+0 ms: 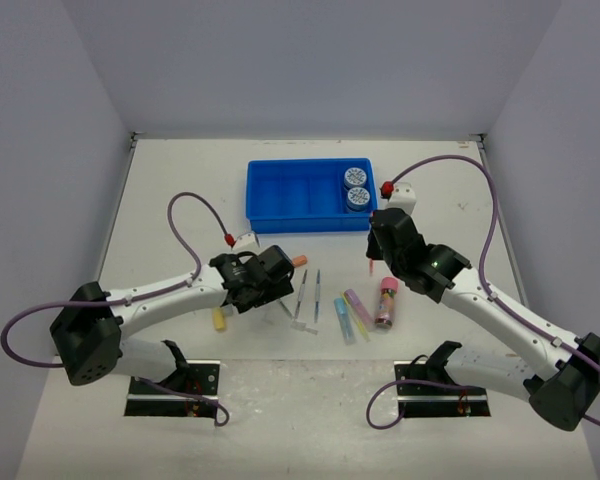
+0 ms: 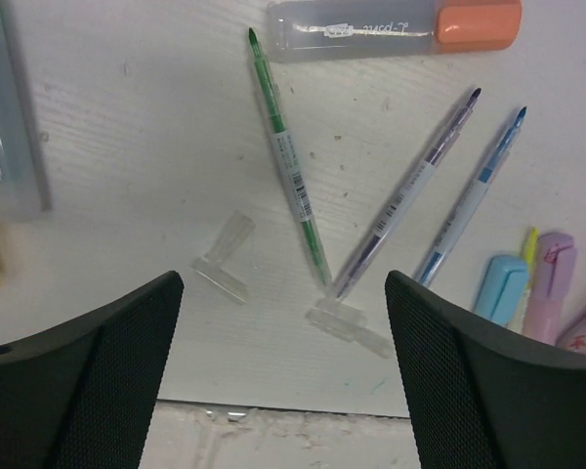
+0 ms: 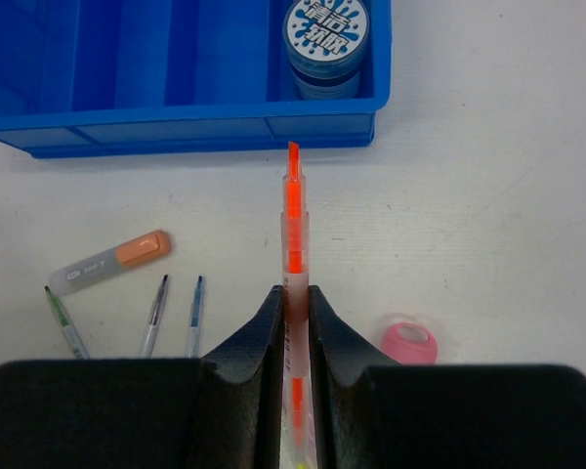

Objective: Sort the stationery into containers
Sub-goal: Close the pen cap on the pen.

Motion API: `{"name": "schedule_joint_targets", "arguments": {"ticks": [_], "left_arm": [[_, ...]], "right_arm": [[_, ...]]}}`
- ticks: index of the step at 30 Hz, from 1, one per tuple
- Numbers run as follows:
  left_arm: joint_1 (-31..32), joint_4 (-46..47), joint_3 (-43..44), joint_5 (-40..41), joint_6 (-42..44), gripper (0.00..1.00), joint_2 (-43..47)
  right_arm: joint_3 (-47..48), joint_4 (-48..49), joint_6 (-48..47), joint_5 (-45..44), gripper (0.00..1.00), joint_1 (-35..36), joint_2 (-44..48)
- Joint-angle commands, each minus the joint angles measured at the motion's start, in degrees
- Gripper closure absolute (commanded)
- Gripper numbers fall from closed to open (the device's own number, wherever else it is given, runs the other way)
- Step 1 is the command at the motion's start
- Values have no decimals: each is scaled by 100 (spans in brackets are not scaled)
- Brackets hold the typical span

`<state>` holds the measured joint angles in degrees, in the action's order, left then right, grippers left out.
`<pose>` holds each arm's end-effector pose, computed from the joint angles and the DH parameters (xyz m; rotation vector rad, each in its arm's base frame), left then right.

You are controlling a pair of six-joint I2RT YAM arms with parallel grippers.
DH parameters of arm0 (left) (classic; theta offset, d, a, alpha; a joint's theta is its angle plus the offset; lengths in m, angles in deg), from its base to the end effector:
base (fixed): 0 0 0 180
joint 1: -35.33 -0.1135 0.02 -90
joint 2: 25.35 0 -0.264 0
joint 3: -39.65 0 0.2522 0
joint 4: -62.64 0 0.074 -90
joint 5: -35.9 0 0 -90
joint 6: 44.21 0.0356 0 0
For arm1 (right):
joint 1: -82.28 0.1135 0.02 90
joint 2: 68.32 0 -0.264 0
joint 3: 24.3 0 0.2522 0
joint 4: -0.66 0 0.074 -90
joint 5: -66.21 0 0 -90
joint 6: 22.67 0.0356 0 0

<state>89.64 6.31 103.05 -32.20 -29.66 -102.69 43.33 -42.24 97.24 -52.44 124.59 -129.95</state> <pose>0.1526 -0.1897 0.2096 -0.5729 2.5849 -0.1993 0.1812 0.1419 0.3090 0.0399 2.1310 0.1864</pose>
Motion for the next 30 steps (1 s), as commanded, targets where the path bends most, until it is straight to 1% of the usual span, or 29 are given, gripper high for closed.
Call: {"name": "schedule_joint_targets", "arguments": {"ticks": [1,2,4,5,7,11,15,21,30], "left_arm": [[53,-321,351,142,-1458,18,-166],[53,-218,399,100,-1485,26,-251],[53,-217,519,63,-1507,45,-534],[53,-272,597,53,-1523,52,-680],[45,-462,796,41,-1582,58,-967],[45,-643,847,-14,-1662,72,-1365],[44,-681,722,-72,-1777,73,-1470],[35,-788,647,117,-1868,72,-1407],[-40,-661,366,100,-1877,72,-1358]], "right_arm": [[-43,291,-114,101,100,-20,-34],[-47,302,-125,116,100,-20,-27],[-74,318,-141,131,100,-20,12],[-93,321,-146,129,100,-20,32],[-121,322,-161,107,100,-20,84],[-214,355,-178,106,100,-29,190],[-243,381,-186,134,100,-29,206],[-250,414,-197,206,100,-29,160],[-258,418,-206,211,100,-29,155]]}}
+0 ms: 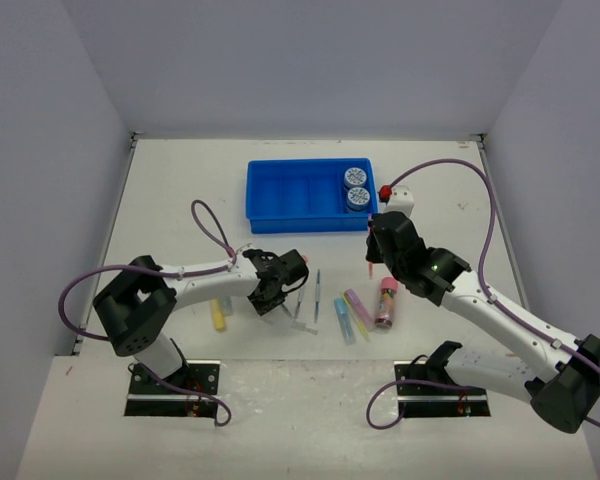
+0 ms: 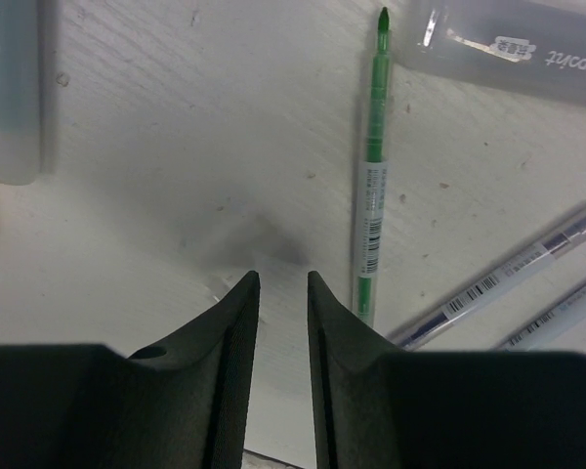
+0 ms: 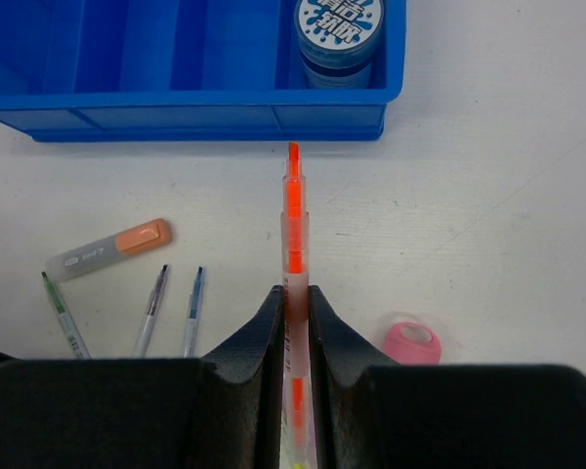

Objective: Sort the stationery into containers
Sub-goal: Close the pen cap on the pen.

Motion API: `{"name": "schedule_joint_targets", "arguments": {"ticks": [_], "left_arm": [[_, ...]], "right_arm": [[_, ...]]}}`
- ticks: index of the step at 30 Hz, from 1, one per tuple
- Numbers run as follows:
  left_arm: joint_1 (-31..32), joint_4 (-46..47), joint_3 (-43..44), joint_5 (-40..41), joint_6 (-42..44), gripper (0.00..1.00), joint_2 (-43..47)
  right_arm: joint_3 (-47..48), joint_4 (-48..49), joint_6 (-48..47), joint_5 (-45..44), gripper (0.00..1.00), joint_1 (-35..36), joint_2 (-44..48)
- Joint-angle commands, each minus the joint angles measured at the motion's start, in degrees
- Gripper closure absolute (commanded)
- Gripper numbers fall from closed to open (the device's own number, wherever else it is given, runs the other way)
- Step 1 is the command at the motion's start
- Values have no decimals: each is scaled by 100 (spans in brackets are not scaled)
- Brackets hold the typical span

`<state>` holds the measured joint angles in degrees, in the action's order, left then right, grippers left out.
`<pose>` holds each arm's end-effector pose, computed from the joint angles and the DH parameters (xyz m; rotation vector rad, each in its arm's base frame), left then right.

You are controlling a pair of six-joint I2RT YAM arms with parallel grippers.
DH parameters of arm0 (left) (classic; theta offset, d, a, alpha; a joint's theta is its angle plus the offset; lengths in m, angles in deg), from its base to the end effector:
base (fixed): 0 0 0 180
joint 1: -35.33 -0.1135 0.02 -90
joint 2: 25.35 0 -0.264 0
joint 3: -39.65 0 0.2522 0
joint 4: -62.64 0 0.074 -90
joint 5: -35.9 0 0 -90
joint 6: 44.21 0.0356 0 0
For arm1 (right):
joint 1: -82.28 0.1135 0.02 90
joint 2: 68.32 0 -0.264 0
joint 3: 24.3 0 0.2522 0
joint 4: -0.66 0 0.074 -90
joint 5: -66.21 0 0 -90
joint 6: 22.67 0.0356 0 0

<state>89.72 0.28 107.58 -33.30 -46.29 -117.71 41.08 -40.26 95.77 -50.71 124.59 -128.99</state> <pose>0.1655 -0.2093 0.1659 -0.9106 2.6237 0.0725 0.1790 0.1411 0.3019 -0.0005 2.1326 0.2085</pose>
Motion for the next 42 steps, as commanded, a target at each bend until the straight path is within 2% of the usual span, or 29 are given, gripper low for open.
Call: {"name": "schedule_joint_targets", "arguments": {"ticks": [1,12,19,20,23,26,27,29,32,33,36,38,40,42], "left_arm": [[-47,-66,-95,231,-218,72,156],[-86,157,-144,276,85,68,104],[-87,-393,483,1268,1093,59,376],[-94,-419,515,1348,1193,56,534],[-254,-443,623,1675,1726,37,972],[-1091,-134,557,1516,2409,30,1329],[-1173,-80,490,1403,2477,30,1409],[-1888,349,280,1056,2935,33,1540],[-2349,523,137,608,2845,51,1543],[-2458,551,132,468,2799,51,1494],[-2574,561,236,202,2568,52,1230],[-2574,510,320,63,2394,55,968],[-2565,407,397,-75,2208,65,813],[-2565,378,355,-174,2066,67,692]], "right_arm": [[-29,224,-54,47,100,-29,42],[-11,220,-59,100,100,-29,-33],[-20,220,-85,100,100,-34,-33],[-17,222,-85,105,100,-29,-36],[0,243,-94,144,100,-29,-64],[-2,237,-102,153,100,-29,-83],[-4,239,-102,152,100,-29,-67],[-24,250,-102,135,100,-29,-51],[-38,257,-103,127,100,-29,-42],[-43,266,-108,132,100,-29,-42],[-38,273,-111,153,100,-29,-69],[-46,281,-114,153,100,-29,-86],[-48,288,-120,149,100,-29,-84],[-55,288,-120,135,100,-29,-77]]}}
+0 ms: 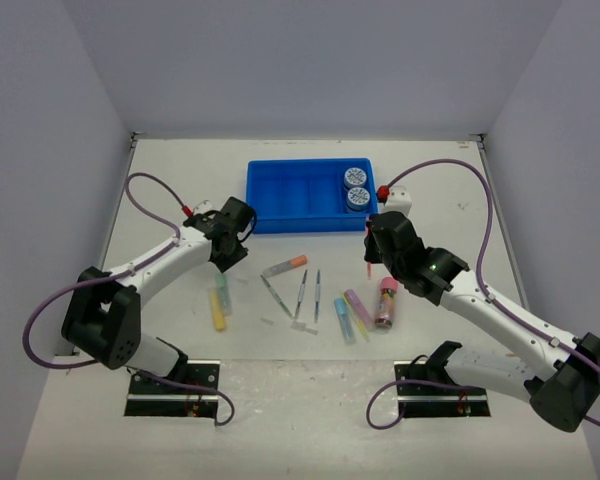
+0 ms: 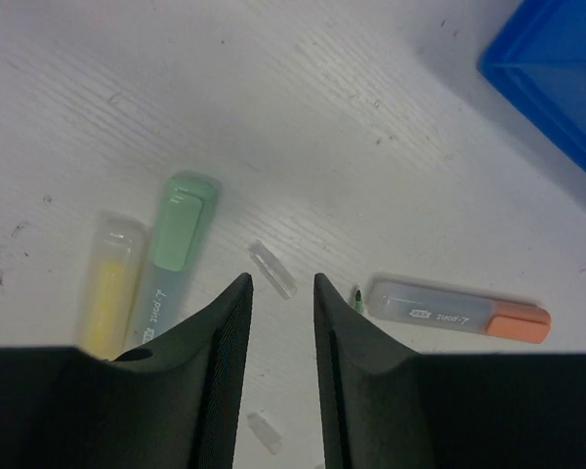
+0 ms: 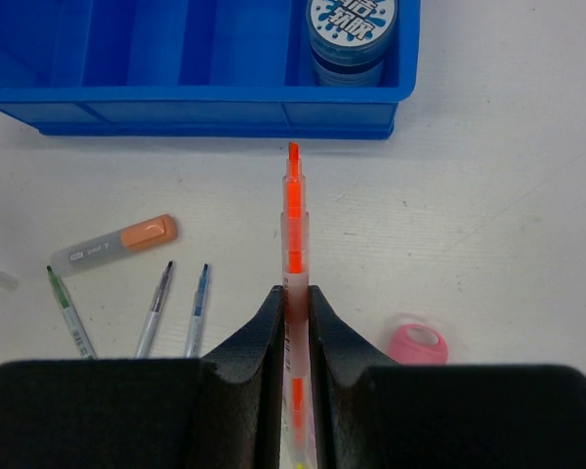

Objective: Sort the stationery into containers
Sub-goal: Close the pen cap on the pen.

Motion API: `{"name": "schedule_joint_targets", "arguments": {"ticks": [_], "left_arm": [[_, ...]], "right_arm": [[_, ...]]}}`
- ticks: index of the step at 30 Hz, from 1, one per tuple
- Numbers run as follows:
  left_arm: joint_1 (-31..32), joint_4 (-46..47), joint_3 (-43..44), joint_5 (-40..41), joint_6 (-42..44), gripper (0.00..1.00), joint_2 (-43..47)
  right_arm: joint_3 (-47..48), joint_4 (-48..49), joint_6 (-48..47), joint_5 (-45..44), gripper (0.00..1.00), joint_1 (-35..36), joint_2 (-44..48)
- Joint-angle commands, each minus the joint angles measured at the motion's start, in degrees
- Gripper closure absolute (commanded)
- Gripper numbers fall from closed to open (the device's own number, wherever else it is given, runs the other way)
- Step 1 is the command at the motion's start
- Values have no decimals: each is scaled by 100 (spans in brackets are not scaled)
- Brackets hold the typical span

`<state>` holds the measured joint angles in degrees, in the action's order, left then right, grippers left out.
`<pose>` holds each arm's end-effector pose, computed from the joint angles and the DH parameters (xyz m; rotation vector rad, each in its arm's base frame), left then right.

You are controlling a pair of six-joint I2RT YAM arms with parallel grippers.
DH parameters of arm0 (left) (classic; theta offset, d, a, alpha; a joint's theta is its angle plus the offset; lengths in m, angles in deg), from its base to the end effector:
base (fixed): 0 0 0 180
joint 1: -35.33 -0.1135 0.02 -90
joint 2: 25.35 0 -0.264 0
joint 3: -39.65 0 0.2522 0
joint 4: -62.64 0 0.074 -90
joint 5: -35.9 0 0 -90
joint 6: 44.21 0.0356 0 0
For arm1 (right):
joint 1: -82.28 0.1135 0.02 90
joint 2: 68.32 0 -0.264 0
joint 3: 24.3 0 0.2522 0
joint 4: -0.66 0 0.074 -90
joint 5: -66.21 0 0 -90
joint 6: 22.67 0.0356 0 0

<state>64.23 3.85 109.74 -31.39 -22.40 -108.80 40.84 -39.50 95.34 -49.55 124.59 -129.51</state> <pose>0.2413 -0.1175 0.2158 -0.9666 2.4601 0.0403 0.1805 0.1434 0.2995 -0.0200 2.1399 0.2235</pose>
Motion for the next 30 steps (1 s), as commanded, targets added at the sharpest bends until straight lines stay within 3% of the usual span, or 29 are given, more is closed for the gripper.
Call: {"name": "schedule_joint_targets", "arguments": {"ticks": [1,25,30], "left_arm": [[-17,49,88,-417,-379,69,-212],[1,535,-353,-638,-466,71,-831],[1,703,-446,-713,-450,75,-971]], "right_arm": [[-31,214,-76,18,100,-29,-25],[-75,258,-85,53,100,-29,10],[-91,265,-78,53,100,-29,10]]}}
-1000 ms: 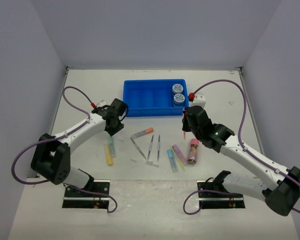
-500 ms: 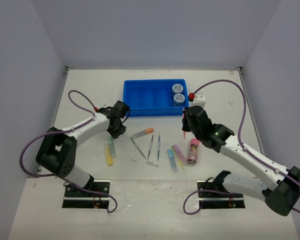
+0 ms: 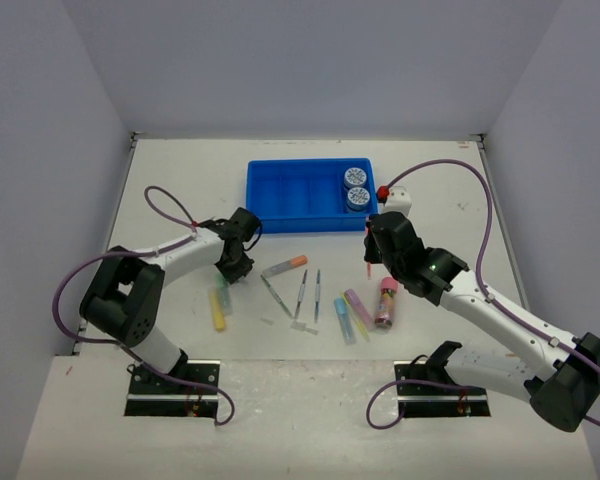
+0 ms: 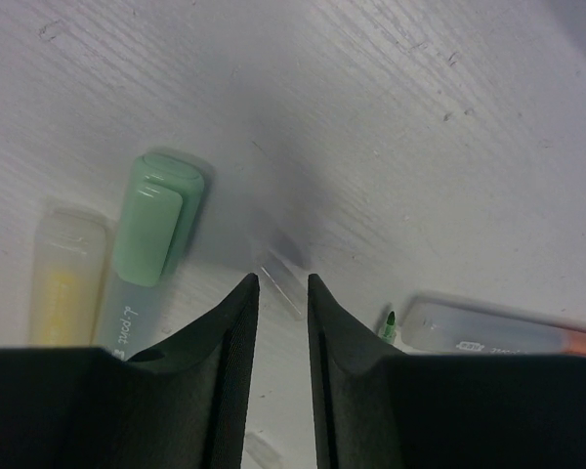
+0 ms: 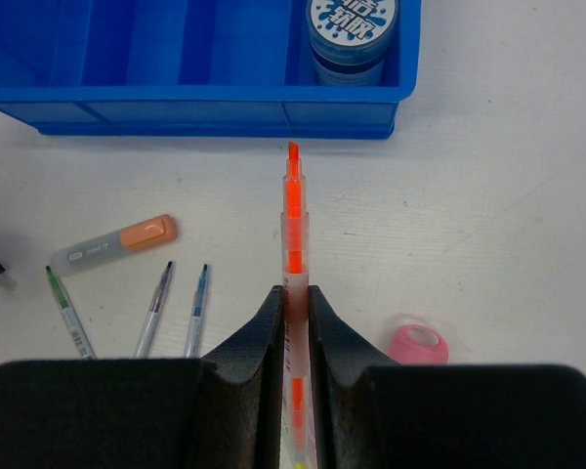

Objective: Sort the stationery into containers
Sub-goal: Close the pen cap on the pen.

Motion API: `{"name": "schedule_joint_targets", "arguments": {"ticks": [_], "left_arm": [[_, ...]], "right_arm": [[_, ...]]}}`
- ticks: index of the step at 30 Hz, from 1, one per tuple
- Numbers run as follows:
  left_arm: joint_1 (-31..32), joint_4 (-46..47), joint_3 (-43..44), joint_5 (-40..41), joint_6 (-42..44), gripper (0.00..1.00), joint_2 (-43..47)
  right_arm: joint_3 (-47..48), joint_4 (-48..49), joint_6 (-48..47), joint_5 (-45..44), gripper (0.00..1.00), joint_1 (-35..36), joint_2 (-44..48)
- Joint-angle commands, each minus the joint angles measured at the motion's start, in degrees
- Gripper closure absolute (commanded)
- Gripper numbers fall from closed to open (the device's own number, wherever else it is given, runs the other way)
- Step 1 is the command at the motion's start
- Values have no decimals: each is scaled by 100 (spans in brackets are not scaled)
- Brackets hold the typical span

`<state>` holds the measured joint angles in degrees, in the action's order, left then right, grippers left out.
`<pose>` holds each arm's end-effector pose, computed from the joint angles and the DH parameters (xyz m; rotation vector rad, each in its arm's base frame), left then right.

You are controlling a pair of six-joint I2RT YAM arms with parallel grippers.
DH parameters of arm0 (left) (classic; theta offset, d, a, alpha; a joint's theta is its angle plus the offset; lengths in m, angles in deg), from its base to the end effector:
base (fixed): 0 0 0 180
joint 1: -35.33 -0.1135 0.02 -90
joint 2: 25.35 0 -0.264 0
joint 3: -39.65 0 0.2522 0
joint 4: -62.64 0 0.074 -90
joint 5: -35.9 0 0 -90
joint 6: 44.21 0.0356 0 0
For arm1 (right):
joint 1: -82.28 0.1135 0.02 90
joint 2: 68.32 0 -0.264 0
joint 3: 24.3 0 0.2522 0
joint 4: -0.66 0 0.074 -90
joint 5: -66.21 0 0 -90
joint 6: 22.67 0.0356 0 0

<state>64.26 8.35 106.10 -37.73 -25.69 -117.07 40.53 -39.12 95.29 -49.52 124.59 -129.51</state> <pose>0.2461 -0.1245 0.1634 -1.0525 2.6014 0.0614 0.1806 0.1435 0.2983 -0.0208 2.1391 0.2243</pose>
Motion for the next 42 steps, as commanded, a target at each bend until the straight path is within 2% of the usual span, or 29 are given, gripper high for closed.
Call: {"name": "schedule_joint_targets", "arguments": {"ticks": [1,4,8,11,14,15,16,18,19,21,22,24,25,26,29,32,36,42], "left_arm": [[-1,285,-98,-96,-106,76,-175],[-1,364,-132,-183,-80,80,-297],[-1,533,-280,-297,11,100,-300],[6,697,-435,-354,133,100,-95],[50,776,-456,-226,441,100,476],[75,814,-405,-47,666,100,950],[93,888,-369,-29,866,100,997],[104,1744,-286,-202,1927,100,1848],[104,2099,-281,-407,2283,100,2106],[104,2984,-240,-1305,2989,100,2770],[98,3290,-215,-1449,3206,100,2992],[113,4741,-414,-2777,3595,100,3395],[113,5153,-520,-3526,3590,100,3612],[113,5781,-685,-3790,3515,100,3677],[145,7144,-1078,-4743,3022,100,3867],[164,7890,-1343,-4976,2589,100,3867],[201,7915,-1358,-5035,2507,100,3762],[265,7852,-1325,-5030,2479,100,3649]], "right_arm": [[-62,229,-72,51,100,-29,18],[-62,229,-79,51,100,-29,10],[-71,238,-72,59,100,-29,28],[-87,238,-72,76,100,-29,60],[-146,406,-191,379,100,-29,209],[-229,541,-274,712,100,-29,324],[-238,686,-352,1070,100,-29,436],[-507,1159,-414,2589,100,-29,760],[-618,1448,-387,2749,100,-29,890],[-888,2243,-139,4108,100,-29,1146],[-973,2498,-14,4490,100,-29,1199],[-1196,3301,508,5241,100,-18,1206],[-1371,3979,716,5738,100,1,1150],[-1480,4495,982,5981,100,38,1112],[-1495,5115,1297,5912,100,312,941],[-1347,5001,1183,5607,100,532,801],[-1344,5049,1211,5331,100,564,882],[-1134,4570,904,4878,100,565,886]]}}
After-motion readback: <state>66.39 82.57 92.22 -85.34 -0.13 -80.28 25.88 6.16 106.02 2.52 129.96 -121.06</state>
